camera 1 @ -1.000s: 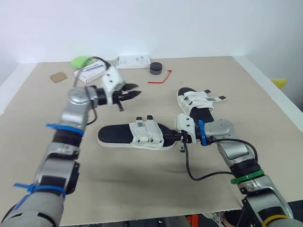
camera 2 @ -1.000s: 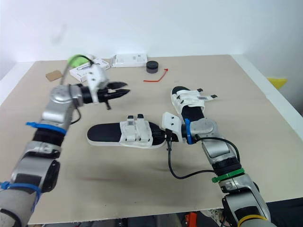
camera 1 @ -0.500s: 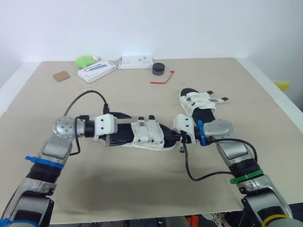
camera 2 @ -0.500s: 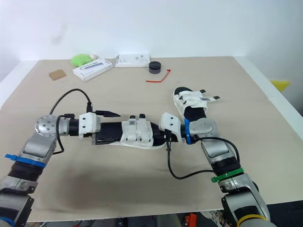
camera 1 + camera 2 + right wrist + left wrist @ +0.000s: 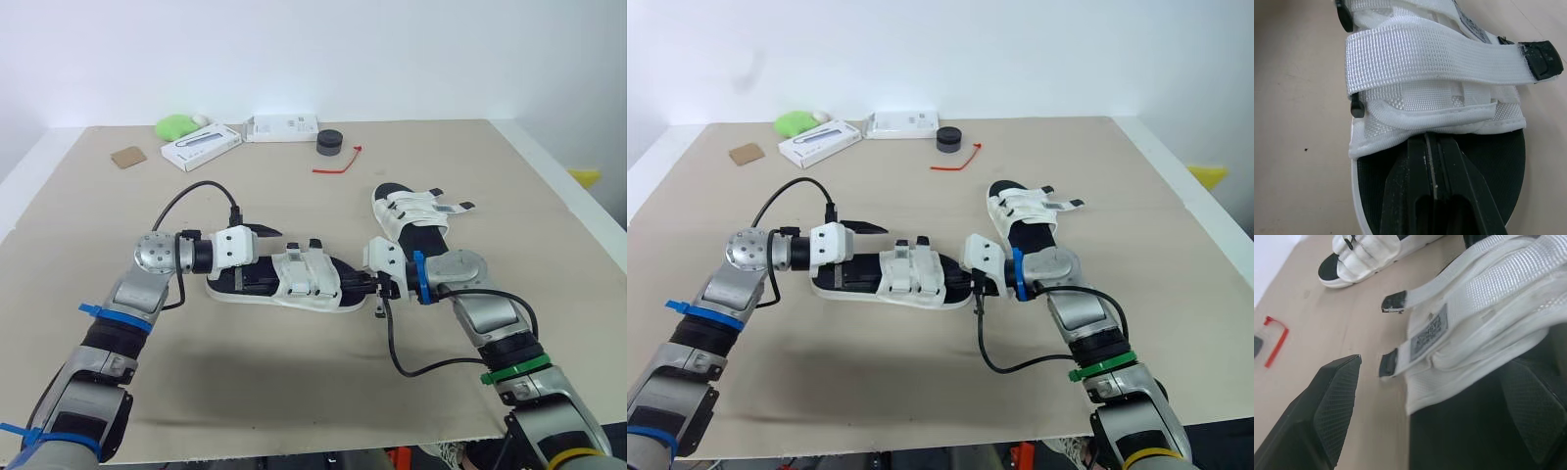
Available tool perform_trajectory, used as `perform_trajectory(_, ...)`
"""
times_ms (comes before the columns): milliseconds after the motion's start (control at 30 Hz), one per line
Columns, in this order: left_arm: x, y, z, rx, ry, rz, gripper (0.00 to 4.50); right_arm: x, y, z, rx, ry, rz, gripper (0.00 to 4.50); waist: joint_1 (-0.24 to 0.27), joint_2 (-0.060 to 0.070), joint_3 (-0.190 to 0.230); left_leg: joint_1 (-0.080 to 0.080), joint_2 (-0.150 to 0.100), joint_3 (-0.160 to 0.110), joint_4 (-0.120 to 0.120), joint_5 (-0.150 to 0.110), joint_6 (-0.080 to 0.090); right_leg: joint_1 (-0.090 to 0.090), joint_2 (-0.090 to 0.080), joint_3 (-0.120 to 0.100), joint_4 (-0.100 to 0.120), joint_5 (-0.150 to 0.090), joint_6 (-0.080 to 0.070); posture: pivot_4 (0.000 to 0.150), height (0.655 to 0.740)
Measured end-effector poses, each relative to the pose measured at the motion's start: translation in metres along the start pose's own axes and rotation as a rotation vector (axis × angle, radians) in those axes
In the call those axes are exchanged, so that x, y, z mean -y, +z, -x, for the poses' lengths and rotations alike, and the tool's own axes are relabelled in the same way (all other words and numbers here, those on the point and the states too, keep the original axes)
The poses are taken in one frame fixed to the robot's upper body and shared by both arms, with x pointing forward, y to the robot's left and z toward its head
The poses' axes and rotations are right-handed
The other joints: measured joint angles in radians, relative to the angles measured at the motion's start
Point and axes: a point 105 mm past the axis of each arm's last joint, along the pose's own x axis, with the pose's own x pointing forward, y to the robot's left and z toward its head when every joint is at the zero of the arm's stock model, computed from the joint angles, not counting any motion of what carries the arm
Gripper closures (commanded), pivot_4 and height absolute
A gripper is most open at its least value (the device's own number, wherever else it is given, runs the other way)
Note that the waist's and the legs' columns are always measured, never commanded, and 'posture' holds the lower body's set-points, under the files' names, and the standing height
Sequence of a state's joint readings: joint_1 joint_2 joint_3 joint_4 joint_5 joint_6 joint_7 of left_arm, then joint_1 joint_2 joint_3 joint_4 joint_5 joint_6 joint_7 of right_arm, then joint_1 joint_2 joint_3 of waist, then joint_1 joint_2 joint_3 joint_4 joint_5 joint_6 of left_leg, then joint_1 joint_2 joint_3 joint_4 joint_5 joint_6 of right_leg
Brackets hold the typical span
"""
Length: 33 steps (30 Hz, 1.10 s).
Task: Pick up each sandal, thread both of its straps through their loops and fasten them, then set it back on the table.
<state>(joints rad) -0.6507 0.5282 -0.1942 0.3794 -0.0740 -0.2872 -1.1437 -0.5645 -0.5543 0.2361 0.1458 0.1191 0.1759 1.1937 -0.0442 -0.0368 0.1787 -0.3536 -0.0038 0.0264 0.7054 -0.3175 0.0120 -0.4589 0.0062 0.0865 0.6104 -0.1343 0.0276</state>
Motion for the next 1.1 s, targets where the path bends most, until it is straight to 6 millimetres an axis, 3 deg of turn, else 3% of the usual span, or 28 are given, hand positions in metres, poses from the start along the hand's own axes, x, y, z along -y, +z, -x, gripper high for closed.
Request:
perform_trajectory(67, 0.005, -0.001, -0.008, 0.01, -0.019, 0.009, 0.06, 0.0, 0.001, 0.0, 0.004, 0.001, -0.017, 4.5, 0.0, 0.0, 0.0, 0.0, 0.0, 0.0, 0.0, 0.0, 0.0, 0.0, -0.001, 0.0, 0.0, 0.0, 0.0, 0.15, 0.74)
perform_trajectory(200, 0.006, 0.002, -0.016, 0.021, -0.028, 0.001, 0.0, -0.002, 0.0, 0.009, 0.025, -0.009, -0.099, 2.91, 0.0, 0.0, 0.0, -0.001, -0.001, 0.0, 0.0, 0.0, 0.0, 0.0, -0.001, 0.0, 0.0, 0.002, -0.002, 0.15, 0.74)
perform_trajectory(333, 0.005, 0.003, -0.022, 0.03, -0.028, 0.007, 0.0, -0.005, 0.001, 0.034, 0.051, -0.028, -0.148, 0.87, 0.001, 0.0, 0.0, -0.001, -0.002, -0.001, 0.0, -0.001, 0.002, 0.0, -0.002, -0.001, -0.001, 0.001, -0.001, 0.15, 0.74)
perform_trajectory(367, 0.004, 0.003, -0.023, 0.028, -0.025, 0.01, 0.0, -0.005, 0.003, 0.038, 0.066, -0.03, -0.153, 0.75, 0.001, 0.0, 0.0, -0.001, -0.002, -0.001, 0.0, -0.001, 0.002, 0.0, -0.002, -0.001, -0.001, 0.001, -0.001, 0.15, 0.74)
perform_trajectory(400, 0.002, 0.002, -0.026, 0.028, -0.023, 0.021, 0.0, -0.01, 0.007, 0.048, 0.122, -0.022, -0.169, 0.08, 0.0, 0.0, 0.0, -0.001, -0.002, -0.001, 0.0, -0.001, 0.002, 0.0, -0.002, 0.0, -0.001, -0.001, 0.002, 0.15, 0.74)
perform_trajectory(500, 0.001, 0.002, -0.028, 0.032, -0.023, 0.039, 0.0, -0.013, 0.014, 0.058, 0.192, -0.018, -0.184, 0.03, -0.001, 0.0, 0.0, -0.002, -0.001, -0.002, 0.0, -0.001, 0.003, 0.0, -0.001, 0.001, 0.0, -0.002, 0.003, 0.15, 0.74)
perform_trajectory(633, 0.003, 0.002, -0.035, 0.046, -0.039, 0.117, 0.0, -0.018, 0.041, 0.066, 0.361, 0.0, -0.156, 0.03, -0.003, 0.0, 0.0, -0.004, 0.0, -0.002, 0.0, -0.002, 0.003, 0.0, 0.001, 0.003, 0.0, -0.002, 0.004, 0.15, 0.74)
perform_trajectory(767, 0.004, 0.0, -0.035, 0.052, -0.047, 0.194, 1.16, -0.021, 0.045, 0.066, 0.379, 0.013, -0.151, 0.0, -0.003, 0.0, 0.0, -0.003, 0.0, -0.001, 0.0, -0.002, 0.003, 0.0, 0.002, 0.003, 0.0, -0.002, 0.003, 0.15, 0.74)
perform_trajectory(867, 0.001, -0.002, -0.035, 0.056, -0.03, 0.268, 2.64, -0.023, 0.044, 0.066, 0.381, 0.013, -0.157, 0.0, -0.002, 0.0, 0.0, -0.002, 0.0, -0.002, 0.0, -0.002, 0.003, 0.0, 0.002, 0.003, 0.0, -0.002, 0.003, 0.15, 0.74)
perform_trajectory(1000, -0.007, 0.0, -0.032, 0.053, 0.007, 0.27, 4.22, -0.023, 0.043, 0.066, 0.38, 0.009, -0.161, 0.0, -0.002, 0.0, 0.0, -0.002, 0.0, -0.001, 0.0, -0.002, 0.003, 0.0, 0.002, 0.003, 0.0, -0.002, 0.003, 0.15, 0.74)
perform_trajectory(1033, -0.01, 0.001, -0.032, 0.05, 0.019, 0.269, 4.47, -0.023, 0.043, 0.066, 0.38, 0.007, -0.16, 0.0, -0.002, 0.0, 0.0, -0.002, 0.0, -0.001, 0.0, -0.002, 0.003, 0.0, 0.001, 0.004, 0.0, -0.002, 0.003, 0.15, 0.74)
perform_trajectory(1100, -0.014, -0.001, -0.032, 0.033, 0.055, 0.267, 4.47, -0.022, 0.044, 0.066, 0.384, -0.008, -0.155, 0.0, -0.002, 0.0, 0.0, -0.002, 0.0, -0.001, 0.0, -0.002, 0.003, 0.0, 0.001, 0.004, 0.0, -0.002, 0.004, 0.15, 0.74)
